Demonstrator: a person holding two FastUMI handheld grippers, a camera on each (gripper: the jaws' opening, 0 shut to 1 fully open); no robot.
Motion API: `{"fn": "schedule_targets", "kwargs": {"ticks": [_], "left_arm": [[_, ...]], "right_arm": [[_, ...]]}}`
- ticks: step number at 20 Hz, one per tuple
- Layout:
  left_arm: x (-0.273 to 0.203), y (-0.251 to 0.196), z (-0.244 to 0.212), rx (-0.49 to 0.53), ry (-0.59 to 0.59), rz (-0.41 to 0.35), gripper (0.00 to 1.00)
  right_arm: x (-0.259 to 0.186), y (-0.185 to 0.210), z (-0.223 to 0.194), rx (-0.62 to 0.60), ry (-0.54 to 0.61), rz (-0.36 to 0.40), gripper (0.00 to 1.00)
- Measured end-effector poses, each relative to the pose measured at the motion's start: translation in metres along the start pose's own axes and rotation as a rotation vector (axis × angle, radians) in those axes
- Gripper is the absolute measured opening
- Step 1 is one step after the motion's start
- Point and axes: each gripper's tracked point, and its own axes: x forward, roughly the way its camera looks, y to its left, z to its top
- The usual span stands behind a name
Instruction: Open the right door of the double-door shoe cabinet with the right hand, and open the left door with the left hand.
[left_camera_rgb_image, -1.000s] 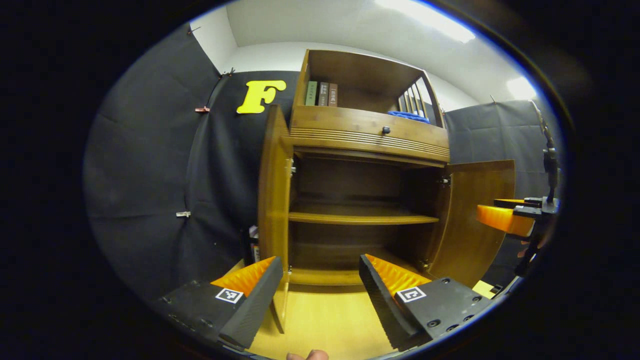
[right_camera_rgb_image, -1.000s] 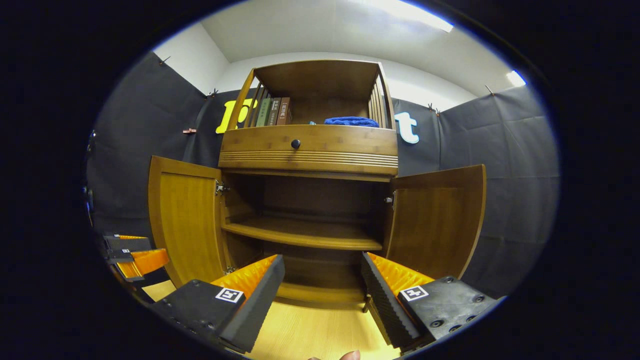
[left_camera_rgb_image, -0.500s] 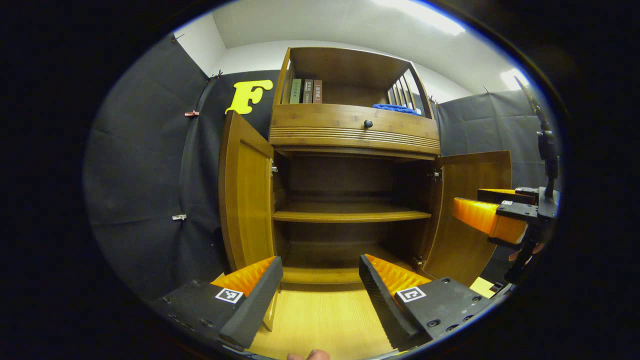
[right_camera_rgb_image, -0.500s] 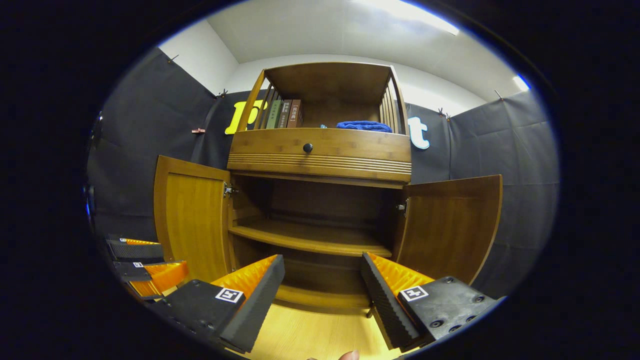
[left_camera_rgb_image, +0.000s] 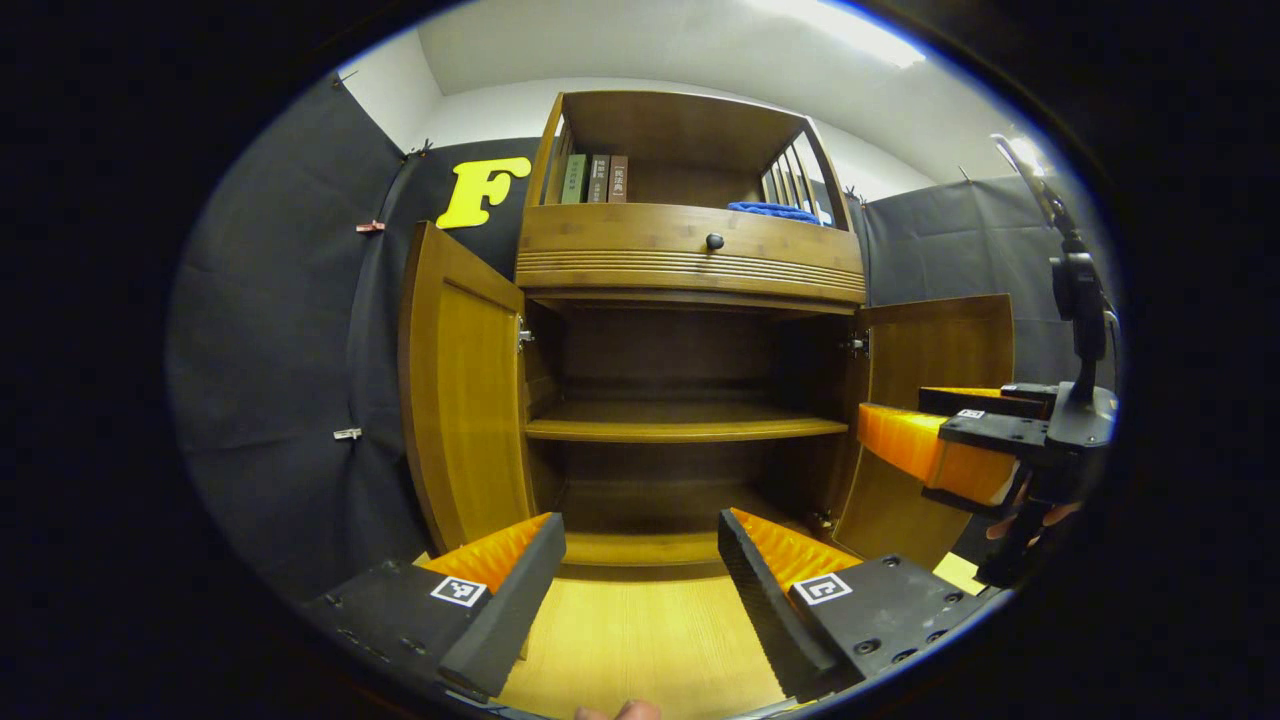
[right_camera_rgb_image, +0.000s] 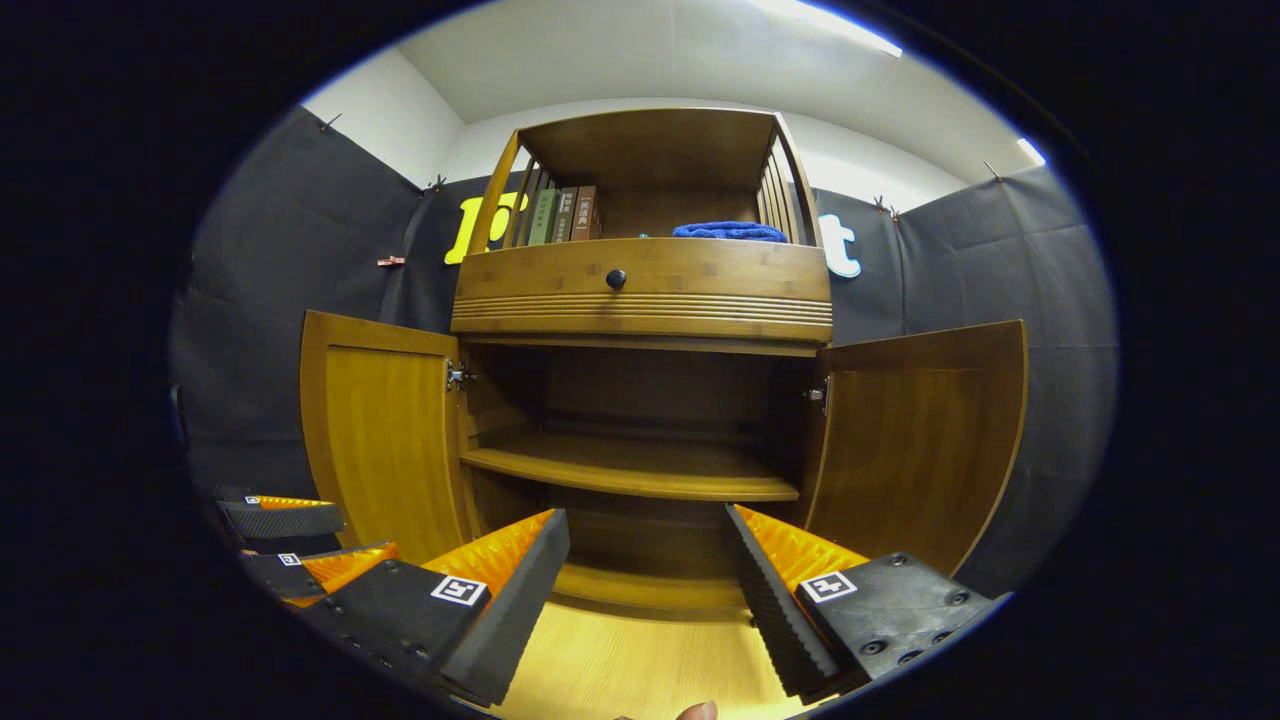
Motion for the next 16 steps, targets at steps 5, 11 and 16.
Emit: {"fn": "schedule_targets", "kwargs": {"ticks": [5,11,16], "left_arm": [[0.001,-0.006,-0.001,0.000,0.003,-0.015,0.95],[-0.003,-0.006,-0.007,-0.001,0.012,-0.020,0.95],[-0.006,-0.006,-0.002,-0.007,0.004,-0.017,0.95]], "right_arm": [[0.004,0.002,0.003,-0.002,0.003,0.001,0.98],[0.001,0.010,0.004,-0.004,0.003,0.010,0.96],[-0.001,0.011,0.003,-0.007,0.004,0.011,0.98]]}}
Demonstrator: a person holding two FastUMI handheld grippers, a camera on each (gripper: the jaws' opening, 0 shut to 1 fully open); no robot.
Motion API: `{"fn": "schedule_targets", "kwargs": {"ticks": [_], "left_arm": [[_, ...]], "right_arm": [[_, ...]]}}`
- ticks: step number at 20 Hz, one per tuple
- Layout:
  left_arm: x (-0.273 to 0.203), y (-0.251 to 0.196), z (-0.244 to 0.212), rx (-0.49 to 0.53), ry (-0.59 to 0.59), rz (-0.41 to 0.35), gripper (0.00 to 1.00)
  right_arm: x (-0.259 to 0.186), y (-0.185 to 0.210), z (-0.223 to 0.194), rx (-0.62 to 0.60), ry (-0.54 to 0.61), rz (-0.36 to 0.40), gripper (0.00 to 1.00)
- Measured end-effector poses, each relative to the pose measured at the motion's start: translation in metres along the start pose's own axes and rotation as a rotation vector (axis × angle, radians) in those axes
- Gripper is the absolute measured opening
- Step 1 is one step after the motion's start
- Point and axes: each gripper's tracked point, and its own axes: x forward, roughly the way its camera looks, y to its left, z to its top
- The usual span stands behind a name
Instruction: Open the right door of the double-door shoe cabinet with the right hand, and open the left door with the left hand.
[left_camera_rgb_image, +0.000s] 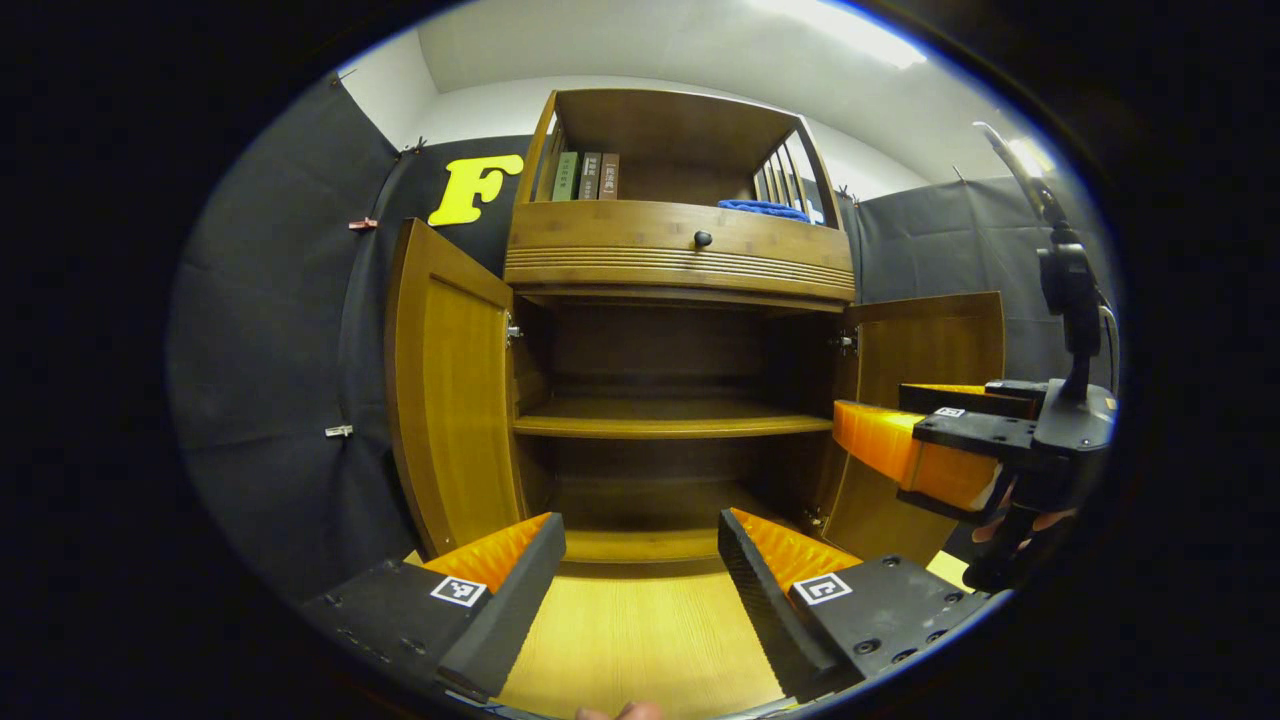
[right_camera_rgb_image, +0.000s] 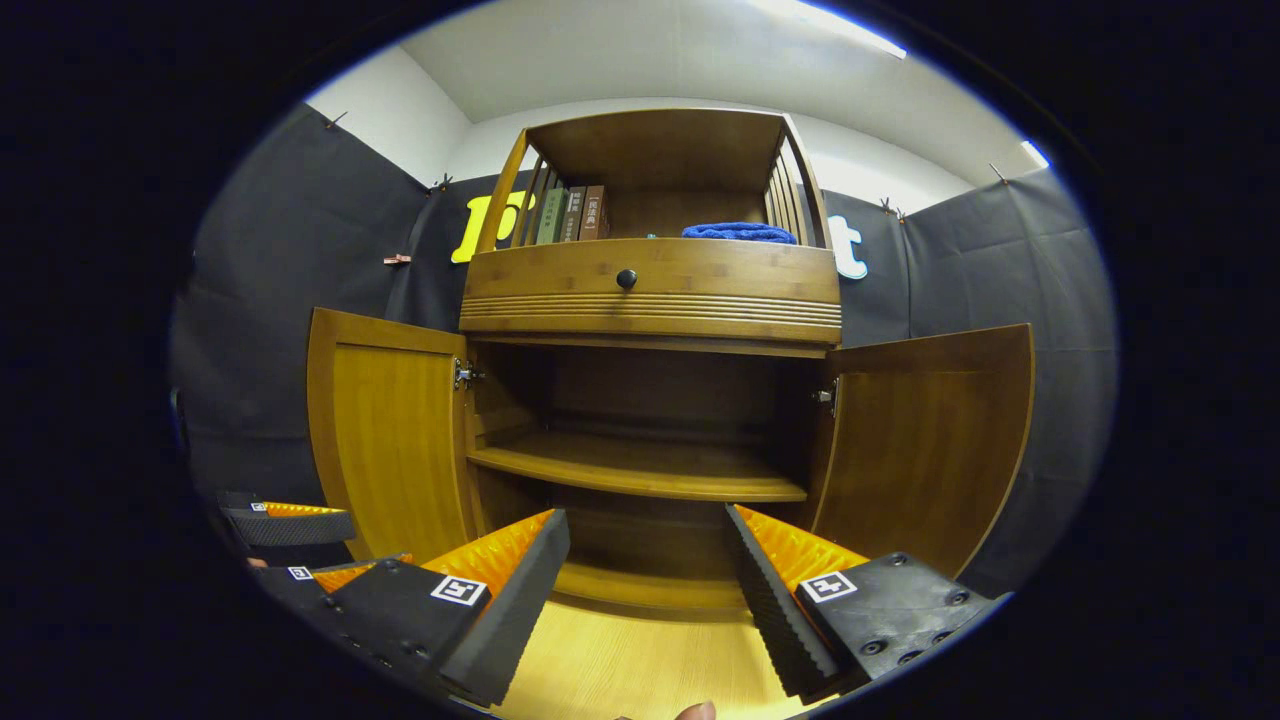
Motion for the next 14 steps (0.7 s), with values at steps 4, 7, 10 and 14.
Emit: {"fn": "schedule_targets", "kwargs": {"ticks": [4,7,10,14], "left_arm": [[0.0008,0.0012,-0.0029,-0.009,0.004,-0.002,0.95],[-0.0009,0.0002,-0.0040,-0.005,0.005,-0.006,0.95],[-0.0022,-0.0006,-0.0057,-0.003,0.009,-0.010,0.95],[-0.0036,0.0013,-0.0058,-0.004,0.012,-0.009,0.95]], "right_arm": [[-0.0005,0.0001,0.0001,-0.001,0.001,-0.001,0.96],[-0.0012,0.0006,-0.0012,0.000,0.004,0.000,0.98],[-0.0016,0.0035,-0.0022,-0.001,0.007,0.005,0.98],[-0.0022,0.0061,-0.0031,-0.008,0.005,0.011,0.98]]}}
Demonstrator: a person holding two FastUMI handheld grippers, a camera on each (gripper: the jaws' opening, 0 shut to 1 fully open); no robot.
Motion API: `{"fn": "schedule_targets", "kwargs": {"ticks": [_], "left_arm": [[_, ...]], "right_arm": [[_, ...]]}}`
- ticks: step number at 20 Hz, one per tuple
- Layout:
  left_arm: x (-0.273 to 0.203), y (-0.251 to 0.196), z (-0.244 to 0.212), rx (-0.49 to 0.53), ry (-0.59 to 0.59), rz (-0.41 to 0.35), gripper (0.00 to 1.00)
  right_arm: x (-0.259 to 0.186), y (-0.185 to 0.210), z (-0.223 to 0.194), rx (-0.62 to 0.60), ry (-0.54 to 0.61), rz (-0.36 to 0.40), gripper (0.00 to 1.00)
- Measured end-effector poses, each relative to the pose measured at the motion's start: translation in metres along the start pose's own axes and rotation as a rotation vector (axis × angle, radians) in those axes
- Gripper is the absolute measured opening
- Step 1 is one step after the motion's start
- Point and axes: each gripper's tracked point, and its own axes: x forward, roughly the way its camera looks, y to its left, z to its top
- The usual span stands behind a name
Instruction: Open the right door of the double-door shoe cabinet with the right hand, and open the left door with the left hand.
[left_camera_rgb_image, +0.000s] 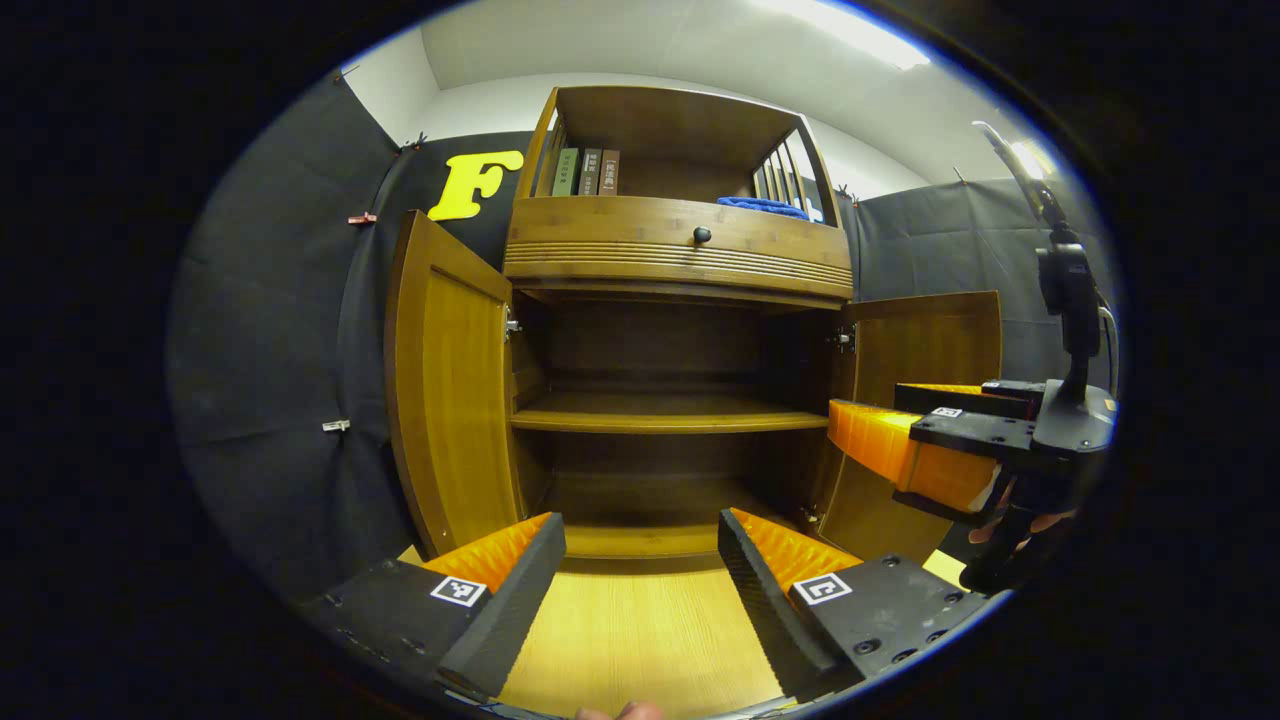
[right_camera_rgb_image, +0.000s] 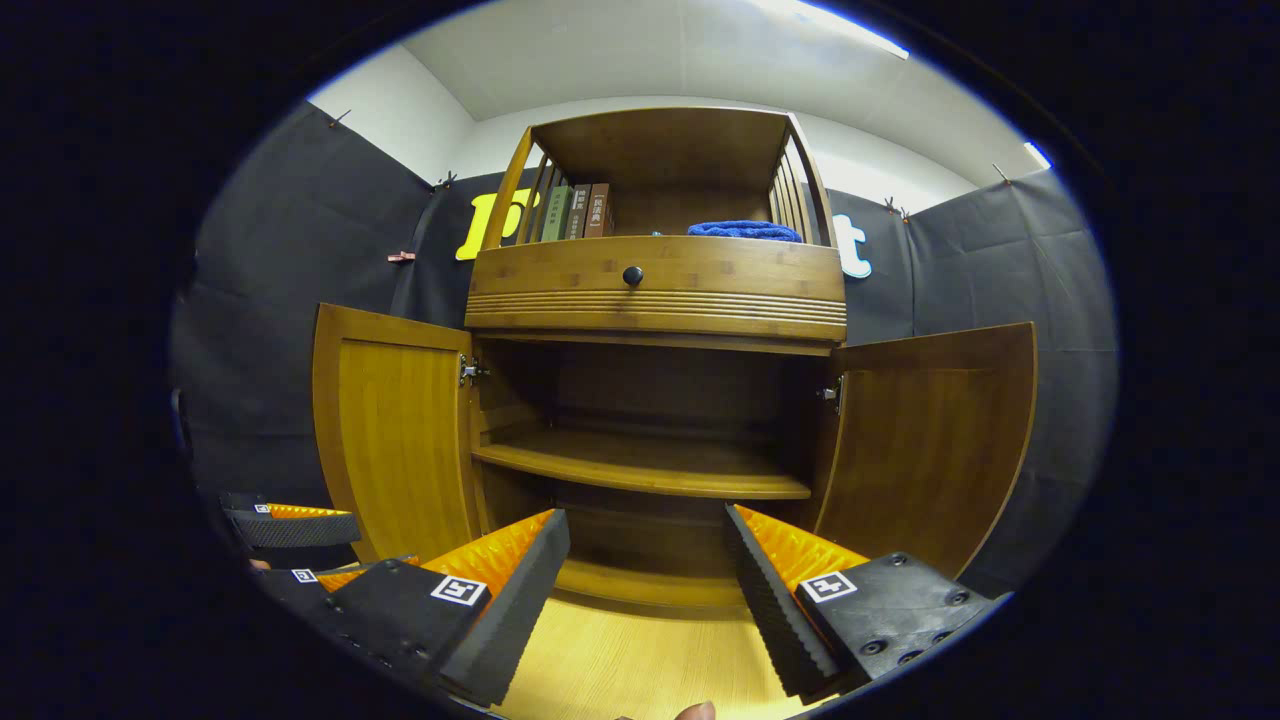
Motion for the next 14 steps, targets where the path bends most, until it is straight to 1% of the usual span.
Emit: {"fn": "schedule_targets", "kwargs": {"ticks": [5,7,8,14], "left_arm": [[0.001,0.004,0.000,-0.003,-0.001,0.005,0.95],[0.000,0.007,-0.001,-0.001,0.002,0.010,0.95],[0.001,0.008,-0.001,-0.001,0.002,0.012,0.95],[0.001,0.015,-0.001,-0.019,-0.003,0.023,0.95]], "right_arm": [[0.000,0.003,0.001,0.004,-0.003,0.006,0.98],[0.002,0.004,0.000,0.003,0.000,0.008,0.96],[0.001,0.004,-0.001,0.002,0.000,0.009,0.98],[0.003,0.010,0.001,-0.011,-0.005,0.018,0.98]]}}
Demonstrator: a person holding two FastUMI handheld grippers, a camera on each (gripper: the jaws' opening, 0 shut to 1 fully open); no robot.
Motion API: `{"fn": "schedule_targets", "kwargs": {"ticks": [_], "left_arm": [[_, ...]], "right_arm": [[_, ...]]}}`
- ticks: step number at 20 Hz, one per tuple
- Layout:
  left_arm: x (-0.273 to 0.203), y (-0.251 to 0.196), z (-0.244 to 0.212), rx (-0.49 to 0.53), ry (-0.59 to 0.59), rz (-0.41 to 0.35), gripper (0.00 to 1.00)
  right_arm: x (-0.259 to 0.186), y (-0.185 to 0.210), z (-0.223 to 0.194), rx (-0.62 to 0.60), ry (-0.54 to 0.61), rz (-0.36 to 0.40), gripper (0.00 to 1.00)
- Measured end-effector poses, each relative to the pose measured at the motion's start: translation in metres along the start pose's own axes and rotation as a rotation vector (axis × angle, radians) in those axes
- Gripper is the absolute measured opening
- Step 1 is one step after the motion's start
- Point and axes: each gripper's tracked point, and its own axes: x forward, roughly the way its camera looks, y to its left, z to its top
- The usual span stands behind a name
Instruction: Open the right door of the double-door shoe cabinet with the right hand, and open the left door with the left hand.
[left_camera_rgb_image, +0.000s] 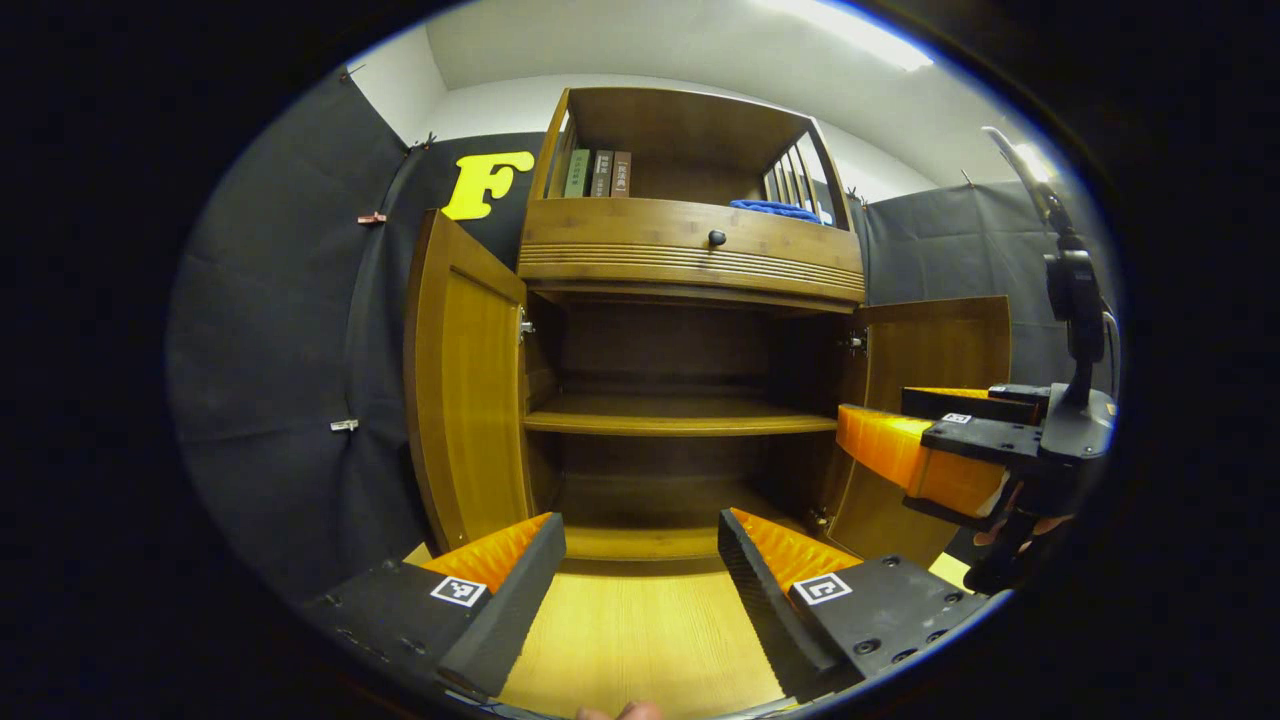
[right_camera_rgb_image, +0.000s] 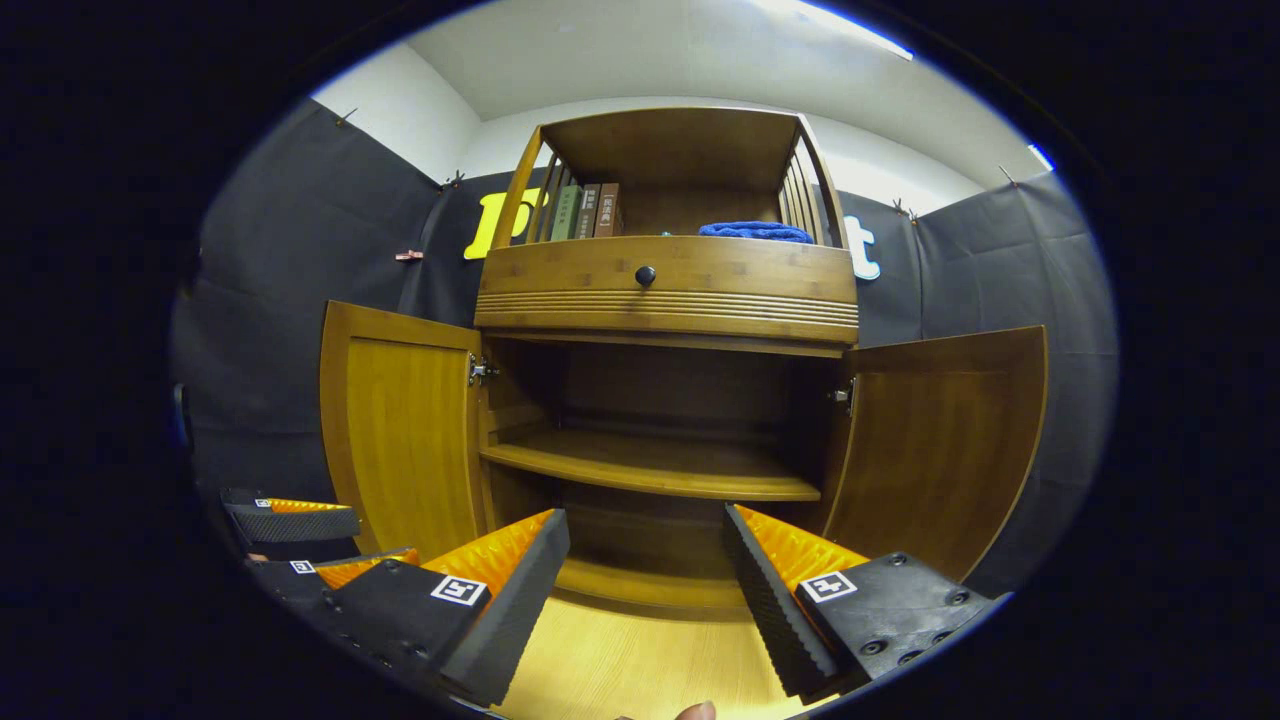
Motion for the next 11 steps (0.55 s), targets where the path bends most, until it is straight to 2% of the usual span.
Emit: {"fn": "schedule_targets", "kwargs": {"ticks": [4,11], "left_arm": [[0.0000,0.0049,-0.0008,-0.008,0.000,0.007,0.95],[0.0049,0.0008,-0.0021,-0.002,0.006,-0.001,0.95]], "right_arm": [[0.0005,0.0010,0.0003,-0.004,-0.006,0.001,0.96],[0.0019,-0.0039,-0.0032,-0.009,-0.002,-0.012,0.98]]}}
